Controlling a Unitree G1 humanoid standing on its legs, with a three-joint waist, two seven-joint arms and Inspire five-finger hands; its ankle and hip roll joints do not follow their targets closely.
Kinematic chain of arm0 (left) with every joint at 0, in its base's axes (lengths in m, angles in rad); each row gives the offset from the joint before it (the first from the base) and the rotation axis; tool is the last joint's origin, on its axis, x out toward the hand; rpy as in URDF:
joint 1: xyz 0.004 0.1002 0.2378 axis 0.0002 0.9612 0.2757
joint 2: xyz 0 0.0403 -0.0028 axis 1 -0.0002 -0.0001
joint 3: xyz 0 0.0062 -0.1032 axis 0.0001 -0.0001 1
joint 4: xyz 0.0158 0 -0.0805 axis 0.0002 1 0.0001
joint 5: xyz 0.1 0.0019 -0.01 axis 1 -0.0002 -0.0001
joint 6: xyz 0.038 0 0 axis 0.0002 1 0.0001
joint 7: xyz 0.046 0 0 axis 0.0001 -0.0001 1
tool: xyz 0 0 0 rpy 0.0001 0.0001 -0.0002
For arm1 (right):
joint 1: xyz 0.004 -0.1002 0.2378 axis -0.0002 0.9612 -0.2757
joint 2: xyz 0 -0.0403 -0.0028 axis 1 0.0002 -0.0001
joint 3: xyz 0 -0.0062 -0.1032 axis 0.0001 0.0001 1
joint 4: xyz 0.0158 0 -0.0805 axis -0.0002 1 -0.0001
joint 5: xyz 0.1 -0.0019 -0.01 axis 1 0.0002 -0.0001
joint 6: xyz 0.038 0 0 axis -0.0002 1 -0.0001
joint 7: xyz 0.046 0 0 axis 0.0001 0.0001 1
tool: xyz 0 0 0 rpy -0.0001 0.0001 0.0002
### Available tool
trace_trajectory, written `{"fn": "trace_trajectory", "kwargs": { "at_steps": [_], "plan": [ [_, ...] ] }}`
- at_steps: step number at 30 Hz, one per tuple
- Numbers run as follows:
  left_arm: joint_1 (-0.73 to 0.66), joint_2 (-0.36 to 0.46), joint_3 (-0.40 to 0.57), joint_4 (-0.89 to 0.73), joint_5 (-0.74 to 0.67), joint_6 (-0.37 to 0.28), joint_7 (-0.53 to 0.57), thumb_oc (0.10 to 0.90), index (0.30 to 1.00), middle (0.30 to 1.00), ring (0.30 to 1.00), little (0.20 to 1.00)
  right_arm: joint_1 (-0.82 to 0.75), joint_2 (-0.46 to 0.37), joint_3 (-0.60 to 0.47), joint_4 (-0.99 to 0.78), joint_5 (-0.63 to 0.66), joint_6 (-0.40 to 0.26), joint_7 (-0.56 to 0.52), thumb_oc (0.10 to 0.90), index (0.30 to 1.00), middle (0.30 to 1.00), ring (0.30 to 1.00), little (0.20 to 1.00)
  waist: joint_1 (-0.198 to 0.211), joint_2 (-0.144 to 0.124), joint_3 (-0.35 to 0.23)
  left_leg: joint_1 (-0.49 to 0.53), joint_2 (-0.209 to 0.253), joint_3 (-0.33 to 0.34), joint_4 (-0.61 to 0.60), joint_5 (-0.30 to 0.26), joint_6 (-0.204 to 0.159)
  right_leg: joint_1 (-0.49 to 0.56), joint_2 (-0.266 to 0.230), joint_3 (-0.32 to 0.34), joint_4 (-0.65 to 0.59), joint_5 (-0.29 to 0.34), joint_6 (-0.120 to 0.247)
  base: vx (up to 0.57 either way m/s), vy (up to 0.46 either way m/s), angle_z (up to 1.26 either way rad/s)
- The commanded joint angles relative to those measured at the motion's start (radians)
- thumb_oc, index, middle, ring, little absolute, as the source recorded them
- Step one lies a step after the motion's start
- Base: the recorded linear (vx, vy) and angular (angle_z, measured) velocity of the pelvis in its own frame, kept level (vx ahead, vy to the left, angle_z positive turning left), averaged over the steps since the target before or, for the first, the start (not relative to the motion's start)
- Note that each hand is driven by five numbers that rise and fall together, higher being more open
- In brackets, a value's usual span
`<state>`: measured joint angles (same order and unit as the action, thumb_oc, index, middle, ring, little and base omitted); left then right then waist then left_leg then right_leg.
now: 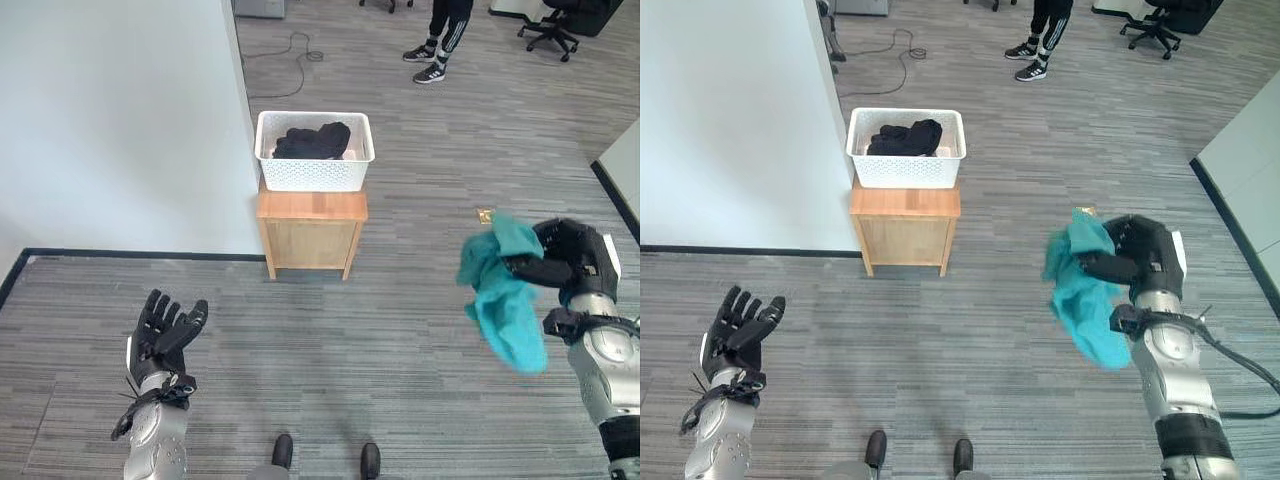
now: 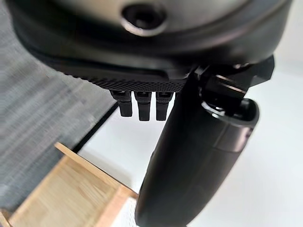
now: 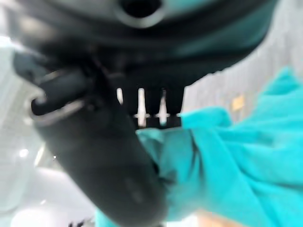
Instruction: Pick up bed clothes into laundry basket.
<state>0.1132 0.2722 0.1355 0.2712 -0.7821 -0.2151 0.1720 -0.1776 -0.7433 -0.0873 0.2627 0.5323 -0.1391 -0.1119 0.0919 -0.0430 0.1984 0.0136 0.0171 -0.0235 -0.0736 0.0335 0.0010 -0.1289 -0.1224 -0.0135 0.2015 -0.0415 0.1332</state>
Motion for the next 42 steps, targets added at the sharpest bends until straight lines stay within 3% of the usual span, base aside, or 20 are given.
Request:
{"fn": "trace_trajectory", "kwargs": {
  "at_steps": [1, 6, 9, 11, 13, 14, 16, 17, 20, 22, 24, 25, 28, 29, 31, 32, 35, 37, 39, 42],
  "plan": [
    [-0.085, 0.127, 0.074, -0.089, 0.05, -0.094, -0.018, 0.8, 0.9, 0.9, 0.9, 0.9, -0.057, -0.037, -0.083, -0.15, -0.058, -0.094, -0.011, 0.4, 0.3, 0.3, 0.3, 0.3, -0.045, -0.014, 0.04, 0.03, 0.018, -0.014, 0.047, -0.087, -0.015, -0.109, -0.027, 0.035, 0.209, 0.073, 0.064, 0.31, -0.114, 0.33],
    [-0.163, 0.185, 0.052, -0.143, 0.045, -0.111, -0.033, 0.8, 0.9, 0.9, 0.9, 0.9, -0.05, -0.043, -0.155, -0.183, -0.085, -0.128, -0.086, 0.4, 0.3, 0.3, 0.3, 0.3, -0.117, -0.032, 0.048, 0.161, 0.105, -0.054, 0.053, -0.202, -0.107, -0.201, -0.152, -0.004, -0.115, 0.15, 0.104, 0.48, -0.295, 0.27],
    [-0.205, 0.191, 0.033, -0.183, 0.036, -0.131, -0.044, 0.8, 0.9, 0.9, 0.9, 0.9, -0.053, -0.062, -0.166, -0.167, -0.066, -0.135, -0.079, 0.4, 0.3, 0.3, 0.3, 0.3, -0.143, -0.039, 0.023, 0.208, 0.17, -0.084, 0.131, -0.242, -0.146, -0.166, -0.158, -0.033, -0.117, 0.155, 0.118, 0.46, -0.326, 0.39],
    [-0.207, 0.175, 0.046, -0.209, 0.029, -0.14, -0.047, 0.8, 0.9, 0.9, 0.9, 0.9, -0.078, -0.061, -0.136, -0.174, -0.042, -0.14, -0.059, 0.4, 0.3, 0.3, 0.3, 0.3, -0.14, -0.048, -0.003, 0.198, 0.184, -0.095, 0.244, -0.143, -0.167, -0.149, -0.137, -0.046, -0.083, 0.162, 0.091, 0.37, -0.308, 0.49],
    [-0.189, 0.143, 0.067, -0.229, -0.001, -0.156, -0.045, 0.8, 0.9, 0.9, 0.9, 0.9, -0.092, -0.072, -0.099, -0.156, -0.012, -0.134, -0.036, 0.4, 0.3, 0.3, 0.3, 0.3, -0.133, -0.063, -0.012, 0.122, 0.189, -0.122, 0.507, 0.064, -0.152, -0.088, -0.09, -0.058, -0.053, 0.116, 0.021, 0.43, -0.402, 0.48],
    [-0.189, 0.134, 0.073, -0.236, -0.009, -0.158, -0.039, 0.8, 0.9, 0.9, 0.9, 0.9, -0.1, -0.088, -0.087, -0.151, -0.007, -0.131, -0.034, 0.4, 0.3, 0.3, 0.3, 0.3, -0.118, -0.081, 0.002, 0.051, 0.2, -0.111, 0.636, 0.113, -0.142, -0.049, -0.081, -0.07, -0.055, 0.095, -0.006, 0.31, -0.306, 0.03],
    [-0.183, 0.133, 0.075, -0.264, -0.011, -0.151, -0.048, 0.8, 0.9, 0.9, 0.9, 0.9, -0.111, -0.112, -0.082, -0.145, 0.007, -0.135, -0.027, 0.4, 0.3, 0.3, 0.3, 0.3, -0.094, -0.1, 0.025, -0.036, 0.2, -0.11, 0.756, 0.112, -0.118, -0.01, -0.068, -0.075, -0.064, 0.07, -0.038, 0.29, -0.446, -0.38],
    [-0.176, 0.145, 0.073, -0.29, 0.007, -0.145, -0.05, 0.8, 0.9, 0.9, 0.9, 0.9, -0.135, -0.157, -0.076, -0.115, 0.022, -0.128, -0.042, 0.4, 0.3, 0.3, 0.3, 0.3, -0.041, -0.112, 0.071, -0.171, 0.137, -0.11, 0.831, 0.047, -0.107, 0.056, -0.048, -0.07, -0.084, 0.027, -0.056, 0.4, -0.591, -0.44],
    [-0.168, 0.138, 0.078, -0.299, -0.002, -0.15, -0.036, 0.8, 0.9, 0.9, 0.9, 0.9, -0.13, -0.189, -0.093, -0.092, 0.033, -0.127, -0.036, 0.4, 0.3, 0.3, 0.3, 0.3, -0.021, -0.102, 0.075, -0.268, 0.126, -0.049, 0.79, 0.035, -0.12, 0.12, -0.044, -0.099, -0.106, -0.002, -0.056, 0.31, -0.231, -0.21],
    [-0.151, 0.136, 0.092, -0.364, -0.036, -0.169, -0.049, 0.8, 0.9, 0.9, 0.9, 0.9, -0.143, -0.251, -0.105, -0.074, 0.017, -0.123, -0.046, 0.4, 0.3, 0.3, 0.3, 0.3, 0.024, -0.071, 0.066, -0.352, 0.114, 0.076, 0.589, 0.065, -0.132, 0.198, -0.013, -0.141, -0.129, -0.054, -0.058, 0.67, -0.249, 0.31],
    [-0.14, 0.131, 0.1, -0.383, -0.027, -0.169, -0.042, 0.8, 0.9, 0.9, 0.9, 0.9, -0.134, -0.262, -0.107, -0.076, -0.001, -0.12, -0.044, 0.4, 0.3, 0.3, 0.3, 0.3, 0.043, -0.064, 0.057, -0.354, 0.083, 0.114, 0.494, 0.075, -0.121, 0.22, 0.001, -0.144, -0.133, -0.073, -0.059, 0.57, -0.138, 0.58],
    [-0.133, 0.14, 0.117, -0.412, -0.012, -0.182, -0.039, 0.8, 0.9, 0.9, 0.9, 0.9, -0.171, -0.29, -0.086, -0.04, -0.017, -0.115, -0.037, 0.4, 0.3, 0.3, 0.3, 0.3, 0.096, -0.04, 0.028, -0.377, 0.045, 0.168, 0.304, 0.121, -0.107, 0.292, 0.056, -0.15, -0.147, -0.115, -0.051, 0.68, -0.141, 0.13],
    [-0.128, 0.136, 0.129, -0.437, 0.012, -0.183, -0.026, 0.8, 0.9, 0.9, 0.9, 0.9, -0.235, -0.345, -0.036, 0.034, -0.019, -0.11, -0.034, 0.4, 0.3, 0.3, 0.3, 0.3, 0.112, -0.047, 0.002, -0.354, 0.028, 0.277, 0.214, 0.157, -0.098, 0.365, 0.061, -0.161, -0.161, -0.139, -0.043, 0.56, -0.076, 0.08],
    [-0.107, 0.15, 0.166, -0.469, 0.052, -0.183, -0.017, 0.8, 0.9, 0.9, 0.9, 0.9, -0.268, -0.337, -0.028, 0.044, 0.001, -0.105, -0.024, 0.4, 0.3, 0.3, 0.3, 0.3, 0.122, -0.059, -0.032, -0.278, -0.011, 0.259, 0.207, 0.083, -0.038, 0.375, 0.049, -0.185, -0.091, -0.161, -0.025, 0.8, -0.007, -0.12],
    [-0.099, 0.161, 0.215, -0.493, 0.089, -0.187, 0.01, 0.8, 0.9, 0.9, 0.9, 0.9, -0.249, -0.31, -0.09, 0.033, 0.037, -0.131, -0.029, 0.4, 0.3, 0.3, 0.3, 0.3, 0.128, -0.09, -0.067, -0.222, -0.063, 0.278, 0.194, 0.036, 0.023, 0.342, -0.019, -0.202, 0.163, 0.037, 0.08, 0.66, 0.1, -0.23],
    [-0.106, 0.174, 0.214, -0.501, 0.091, -0.188, 0.019, 0.8, 0.9, 0.9, 0.9, 0.9, -0.233, -0.314, -0.108, 0.031, 0.019, -0.126, -0.036, 0.4, 0.3, 0.3, 0.3, 0.3, 0.112, -0.082, -0.064, -0.181, -0.063, 0.261, 0.174, 0.024, 0.045, 0.289, -0.03, -0.177, 0.327, 0.105, 0.104, 0.4, 0.134, 0.08],
    [-0.17, 0.211, 0.16, -0.475, 0.083, -0.197, 0.01, 0.8, 0.9, 0.9, 0.9, 0.9, -0.226, -0.375, -0.134, 0.063, -0.03, -0.109, -0.057, 0.4, 0.3, 0.3, 0.3, 0.3, 0.037, -0.036, -0.04, -0.063, -0.031, 0.18, 0.113, 0.006, 0.041, 0.096, -0.007, -0.128, 0.475, 0.07, 0.062, 0.33, -0.034, 1.05],
    [-0.192, 0.216, 0.144, -0.469, 0.077, -0.195, 0.005, 0.8, 0.9, 0.9, 0.9, 0.9, -0.232, -0.398, -0.14, 0.07, -0.028, -0.112, -0.062, 0.4, 0.3, 0.3, 0.3, 0.3, 0.017, -0.031, -0.035, -0.031, -0.029, 0.154, 0.09, 0.003, 0.032, 0.054, -0.022, -0.121, 0.446, 0.045, 0.051, 0.29, -0.156, 1.22],
    [-0.238, 0.23, 0.096, -0.481, 0.077, -0.193, -0.009, 0.8, 0.9, 0.9, 0.9, 0.9, -0.265, -0.507, -0.174, 0.099, 0.028, -0.142, -0.094, 0.4, 0.3, 0.3, 0.3, 0.3, -0.039, -0.051, -0.034, 0.015, -0.042, 0.039, 0.068, -0.013, -0.013, -0.009, -0.036, -0.006, 0.072, 0.036, 0.037, 0.39, -0.334, 0.59],
    [-0.268, 0.237, 0.055, -0.458, 0.098, -0.212, 0.006, 0.8, 0.9, 0.9, 0.9, 0.9, -0.311, -0.592, -0.159, 0.112, 0.023, -0.183, -0.125, 0.4, 0.3, 0.3, 0.3, 0.3, -0.059, -0.084, -0.038, 0.03, -0.044, -0.017, 0.077, -0.051, -0.036, 0.053, -0.029, 0.056, -0.119, 0.046, 0.062, 0.31, -0.243, 1.36]
  ]
}}
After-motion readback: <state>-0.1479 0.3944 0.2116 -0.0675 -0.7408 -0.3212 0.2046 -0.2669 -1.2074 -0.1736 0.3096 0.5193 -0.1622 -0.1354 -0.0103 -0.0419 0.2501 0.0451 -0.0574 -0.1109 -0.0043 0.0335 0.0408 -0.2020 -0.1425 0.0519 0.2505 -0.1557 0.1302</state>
